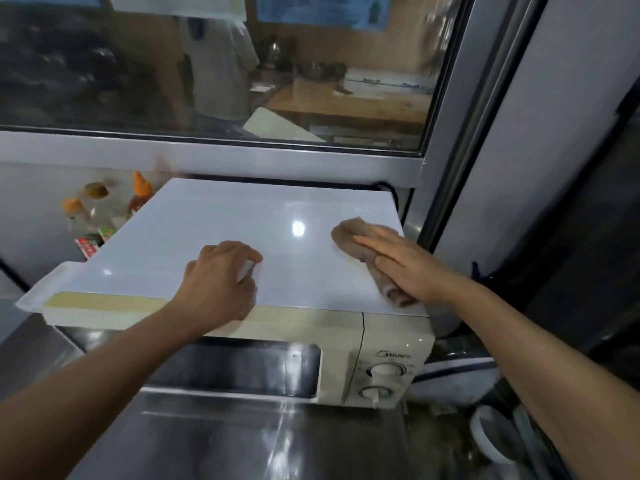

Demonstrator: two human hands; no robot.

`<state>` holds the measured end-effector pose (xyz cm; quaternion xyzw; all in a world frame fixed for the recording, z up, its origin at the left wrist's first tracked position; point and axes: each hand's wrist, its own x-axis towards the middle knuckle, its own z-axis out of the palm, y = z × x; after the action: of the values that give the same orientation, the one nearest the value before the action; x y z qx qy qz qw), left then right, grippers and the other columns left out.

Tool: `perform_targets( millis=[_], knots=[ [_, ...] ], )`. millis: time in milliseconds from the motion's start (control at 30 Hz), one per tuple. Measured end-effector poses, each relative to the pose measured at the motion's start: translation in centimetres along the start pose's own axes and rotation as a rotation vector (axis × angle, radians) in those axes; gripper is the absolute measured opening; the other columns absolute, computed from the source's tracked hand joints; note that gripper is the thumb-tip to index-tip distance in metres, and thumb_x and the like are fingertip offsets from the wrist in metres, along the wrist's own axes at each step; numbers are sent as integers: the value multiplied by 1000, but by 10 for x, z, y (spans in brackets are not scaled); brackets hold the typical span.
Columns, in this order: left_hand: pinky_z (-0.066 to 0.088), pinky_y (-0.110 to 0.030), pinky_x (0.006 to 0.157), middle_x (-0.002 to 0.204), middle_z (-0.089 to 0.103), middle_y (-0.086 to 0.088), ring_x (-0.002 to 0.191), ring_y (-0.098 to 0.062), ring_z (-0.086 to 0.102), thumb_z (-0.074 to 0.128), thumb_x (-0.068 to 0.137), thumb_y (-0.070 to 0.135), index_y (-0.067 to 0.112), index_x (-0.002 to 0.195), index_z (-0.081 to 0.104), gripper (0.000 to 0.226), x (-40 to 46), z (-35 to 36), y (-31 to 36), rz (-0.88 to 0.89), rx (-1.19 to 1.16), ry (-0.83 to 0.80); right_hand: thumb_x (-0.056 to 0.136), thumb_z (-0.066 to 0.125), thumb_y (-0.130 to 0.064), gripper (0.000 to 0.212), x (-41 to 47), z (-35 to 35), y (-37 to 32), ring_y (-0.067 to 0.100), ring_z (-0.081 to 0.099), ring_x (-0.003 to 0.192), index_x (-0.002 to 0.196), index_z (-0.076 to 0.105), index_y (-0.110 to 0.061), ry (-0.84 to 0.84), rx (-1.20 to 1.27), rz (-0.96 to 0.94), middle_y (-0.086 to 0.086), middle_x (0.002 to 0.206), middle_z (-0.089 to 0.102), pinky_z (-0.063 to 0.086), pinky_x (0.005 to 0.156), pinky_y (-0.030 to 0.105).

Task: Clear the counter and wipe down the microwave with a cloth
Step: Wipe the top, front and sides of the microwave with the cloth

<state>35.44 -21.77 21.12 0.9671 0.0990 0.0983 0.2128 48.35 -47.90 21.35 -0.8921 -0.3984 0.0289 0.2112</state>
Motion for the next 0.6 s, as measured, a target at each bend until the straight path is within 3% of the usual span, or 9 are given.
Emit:
perform_targets(
  millis=[100,233,333,433,500,567,600],
  knots=[
    [42,-45,97,131,50,2,118,-25,43,54,87,18,23,117,56,30,-10,-4,-6,-38,5,15,101,28,-19,46,7,3,-5,13,11,144,146,31,-27,60,-46,172,-8,159,8,17,116,32],
    [39,-44,97,131,51,3,119,-25,42,54,88,18,23,116,57,29,-24,-14,-22,-52,20,39,101,24,-25,49,1,25,-28,17,-4,146,149,18,-27,70,-167,257,-3,159,-6,9,119,40],
    [36,-45,100,134,50,2,121,-27,41,54,89,17,22,118,57,30,-32,-20,-34,-50,8,38,101,22,-32,51,0,50,-59,19,-5,147,150,15,-24,70,-237,209,3,159,3,0,119,44],
    [36,-45,103,136,49,1,123,-27,40,54,90,16,20,121,57,31,-36,-25,-44,-24,-5,21,98,31,-26,52,9,71,-106,22,3,146,149,21,-23,101,-236,100,6,159,6,1,119,40],
    [36,-46,104,137,49,0,124,-27,39,55,90,17,21,121,57,31,-36,-27,-50,-6,-15,12,97,36,-26,53,15,82,-138,21,6,146,149,24,-23,113,-254,11,5,159,11,-6,116,37],
    [35,-46,105,136,49,0,125,-26,39,55,90,18,22,120,57,31,-36,-30,-57,8,-16,0,99,35,-26,50,15,86,-148,19,7,146,148,27,-22,91,-256,-38,3,158,15,-12,113,31],
    [34,-46,105,135,49,1,125,-26,39,55,90,18,22,120,57,30,-37,-32,-62,10,-17,-6,99,33,-26,48,10,81,-147,18,8,146,147,28,-23,81,-239,-33,1,158,16,-9,115,33]
  ],
)
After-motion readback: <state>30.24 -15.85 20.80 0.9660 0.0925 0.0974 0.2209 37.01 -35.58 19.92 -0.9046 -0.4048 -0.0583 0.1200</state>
